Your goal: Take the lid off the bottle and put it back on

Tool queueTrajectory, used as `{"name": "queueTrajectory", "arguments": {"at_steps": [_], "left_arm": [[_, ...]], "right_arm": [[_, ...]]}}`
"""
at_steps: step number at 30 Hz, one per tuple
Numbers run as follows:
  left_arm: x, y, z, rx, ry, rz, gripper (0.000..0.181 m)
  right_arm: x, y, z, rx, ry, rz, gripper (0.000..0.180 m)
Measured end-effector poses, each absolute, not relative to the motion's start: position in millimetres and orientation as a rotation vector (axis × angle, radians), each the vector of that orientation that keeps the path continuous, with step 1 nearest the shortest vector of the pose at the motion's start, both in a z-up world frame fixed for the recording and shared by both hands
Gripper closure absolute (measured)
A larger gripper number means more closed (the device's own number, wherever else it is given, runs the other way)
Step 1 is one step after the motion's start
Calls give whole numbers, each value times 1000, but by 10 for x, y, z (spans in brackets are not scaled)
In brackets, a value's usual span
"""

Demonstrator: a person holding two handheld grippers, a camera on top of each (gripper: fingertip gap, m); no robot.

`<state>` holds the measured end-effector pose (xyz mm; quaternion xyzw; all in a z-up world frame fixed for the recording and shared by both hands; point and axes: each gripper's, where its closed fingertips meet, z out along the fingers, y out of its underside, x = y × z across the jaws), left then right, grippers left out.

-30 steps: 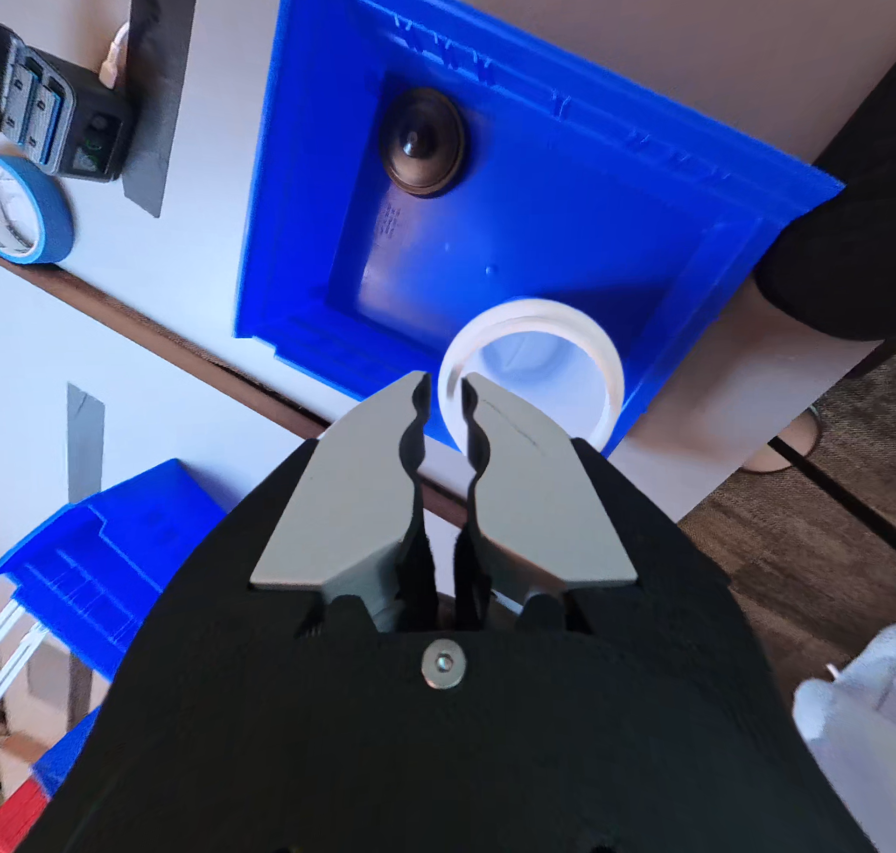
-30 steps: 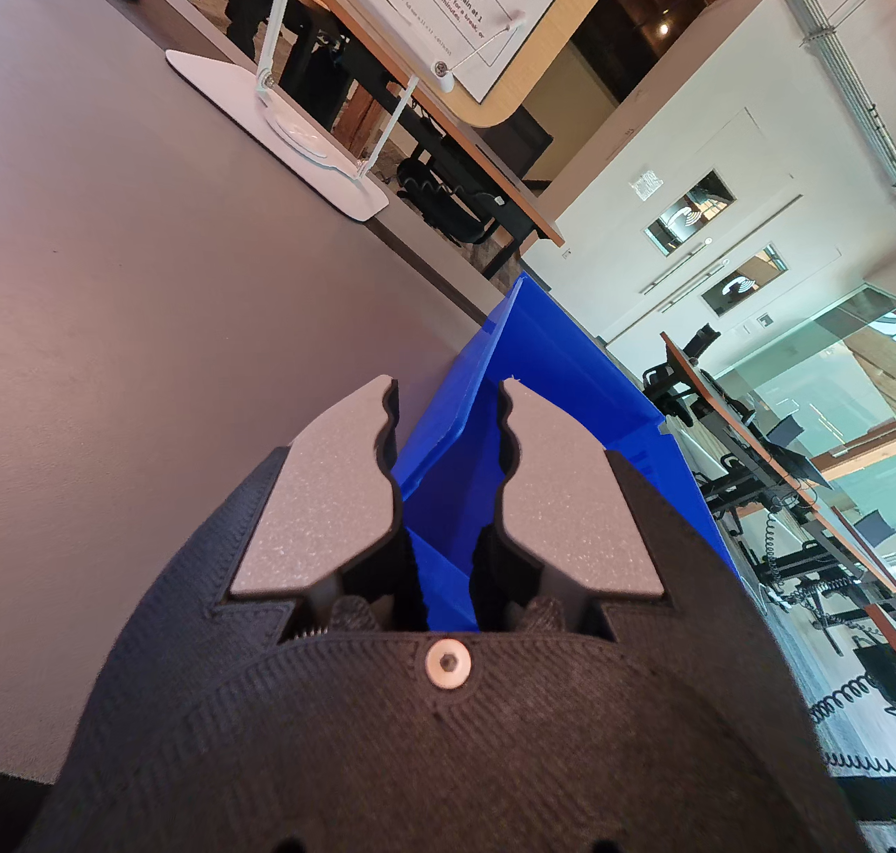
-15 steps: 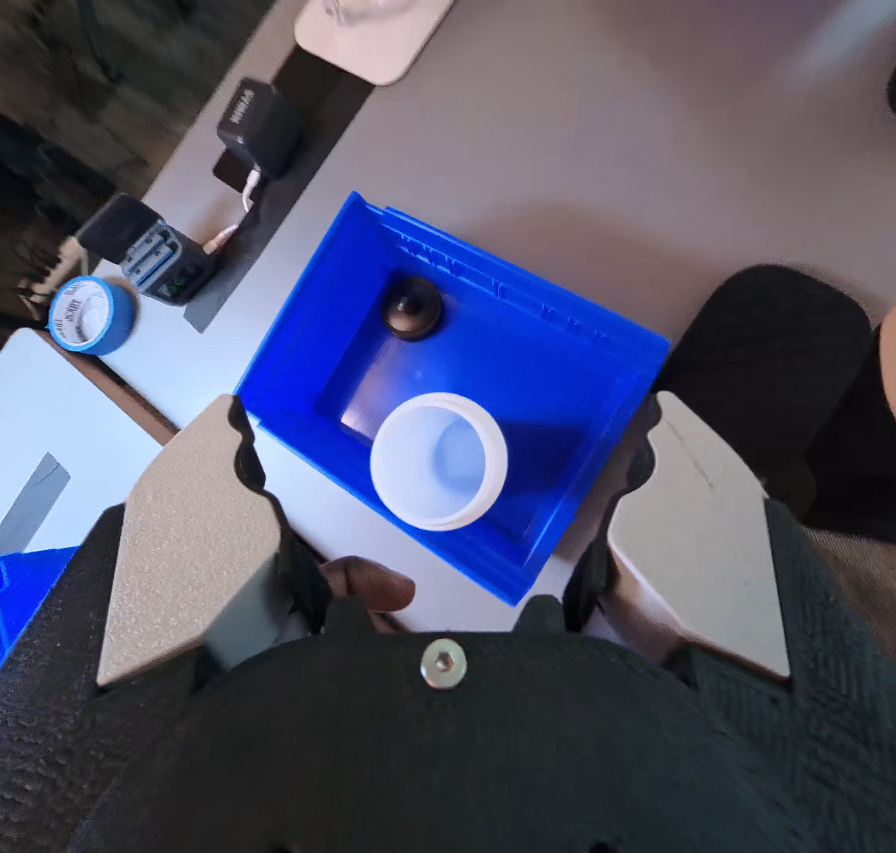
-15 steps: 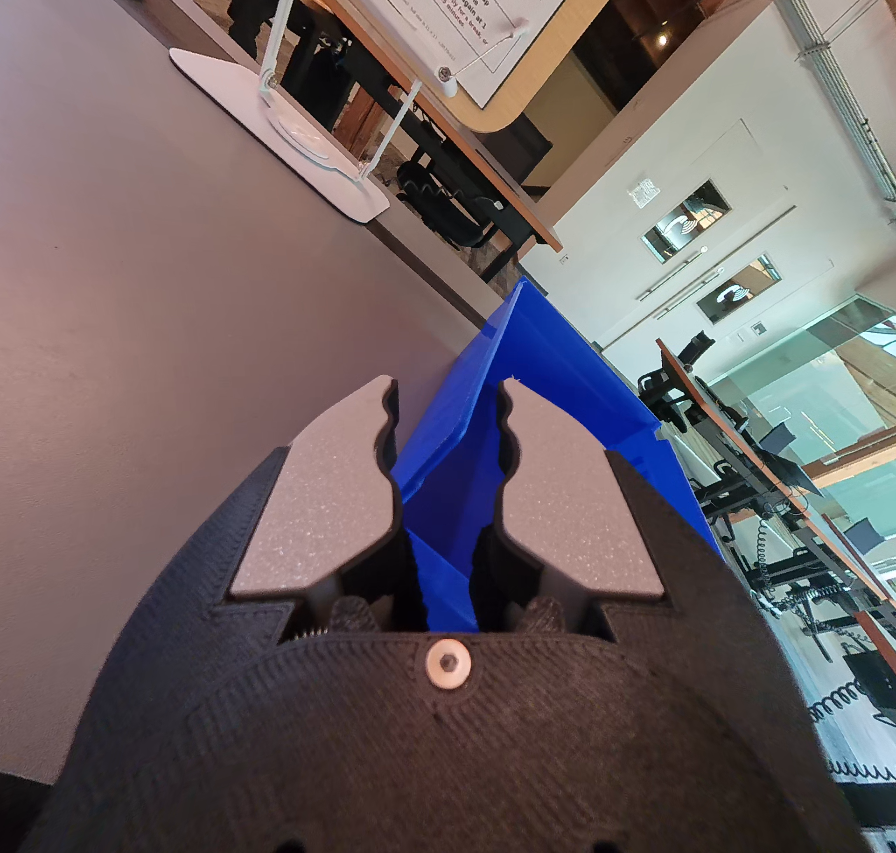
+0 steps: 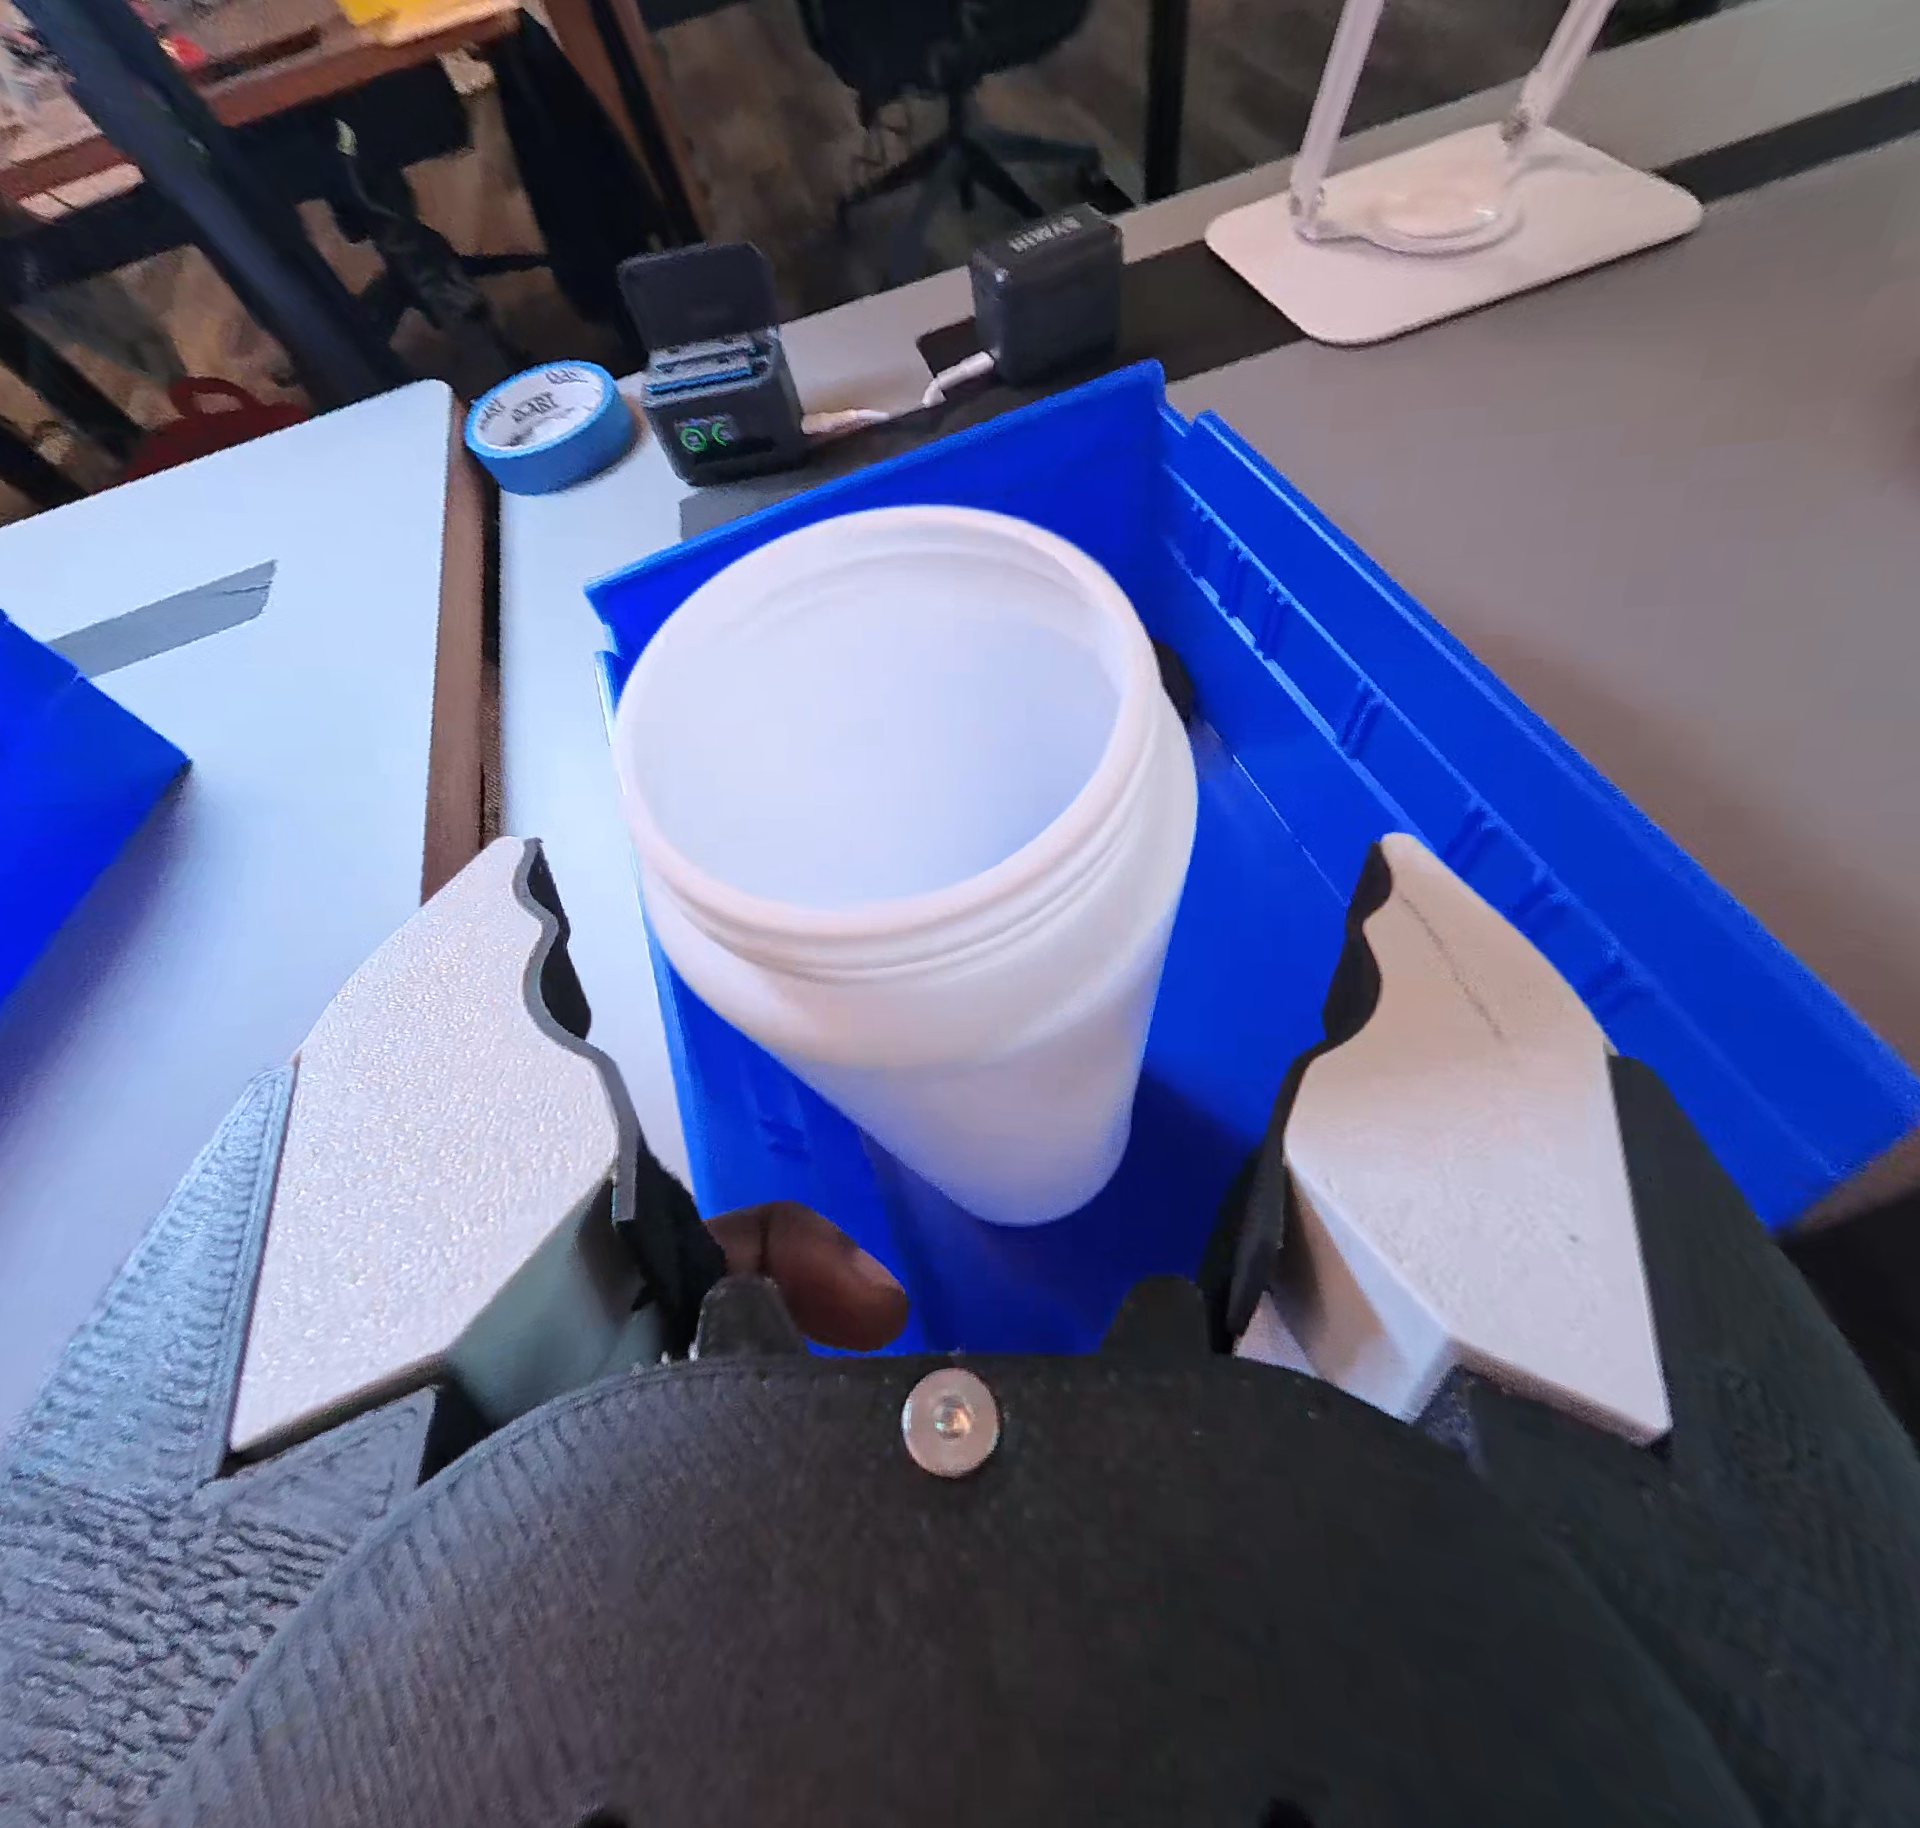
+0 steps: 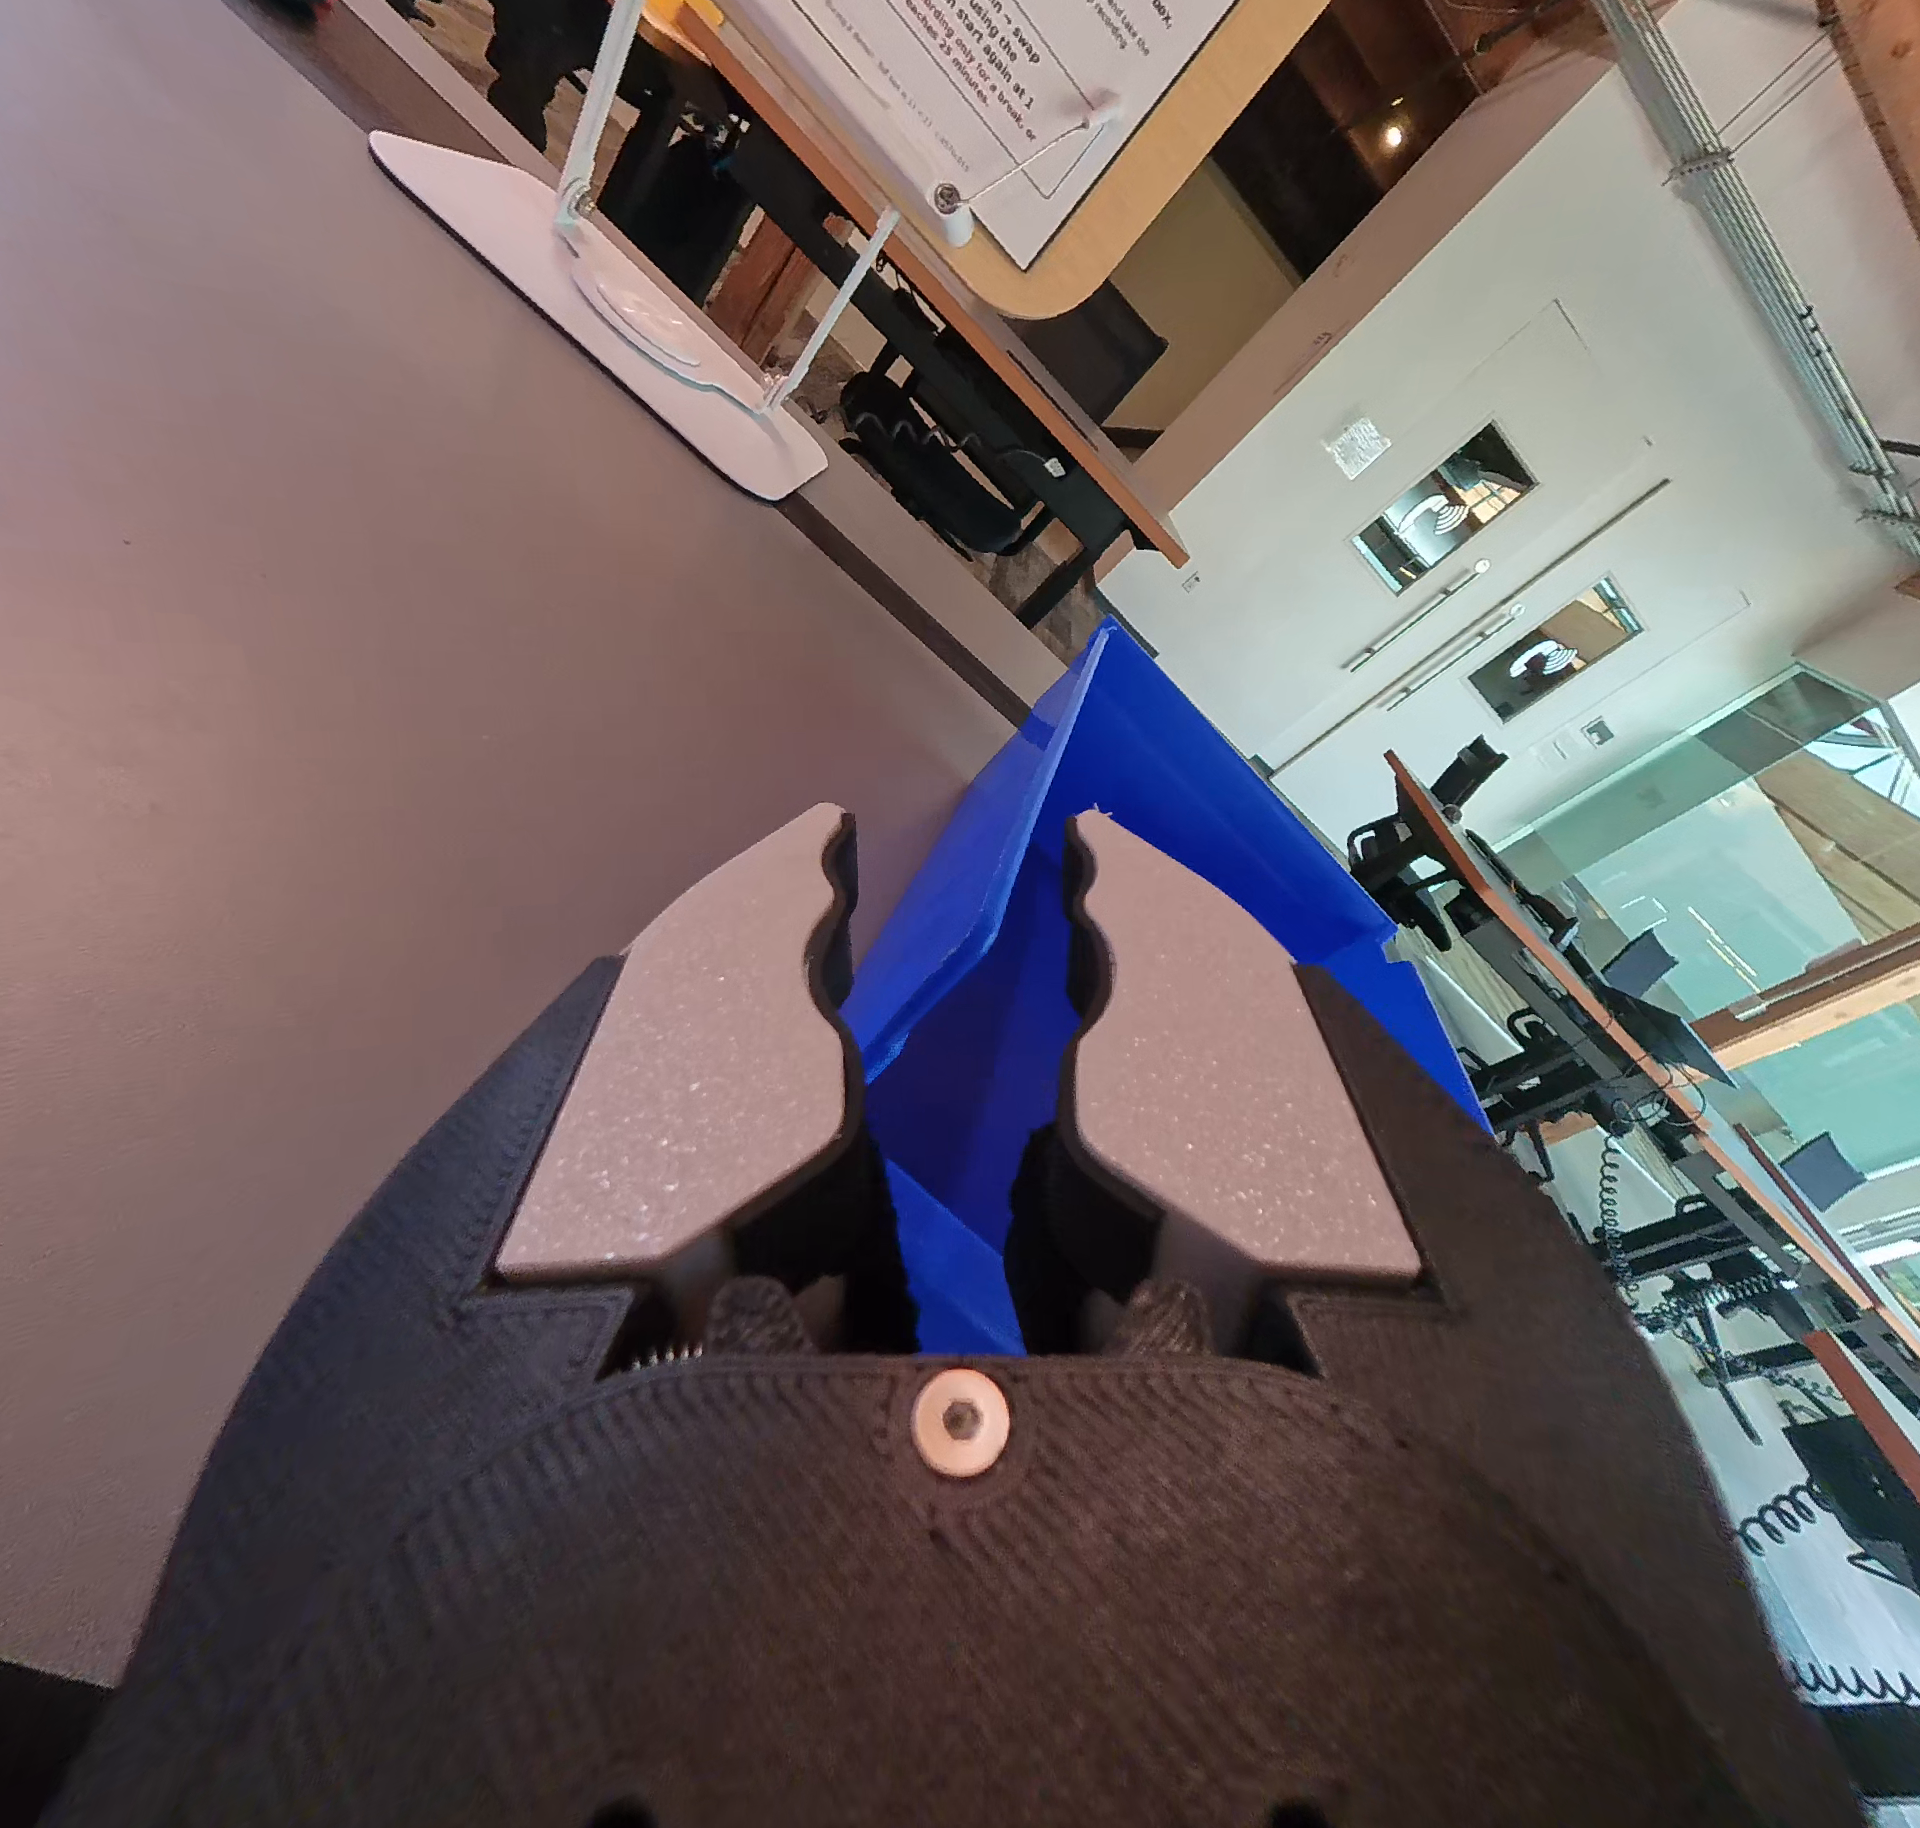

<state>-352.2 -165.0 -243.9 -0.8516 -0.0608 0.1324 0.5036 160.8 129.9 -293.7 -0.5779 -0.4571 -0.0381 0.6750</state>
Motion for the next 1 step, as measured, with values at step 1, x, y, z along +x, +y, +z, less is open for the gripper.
{"name": "queueTrajectory", "arguments": {"at_steps": [1], "left_arm": [[-3534, -1627, -2436, -2030, -169, 335, 45]], "right_arm": [[1602, 1301, -2949, -1303, -1034, -85, 142]]}}
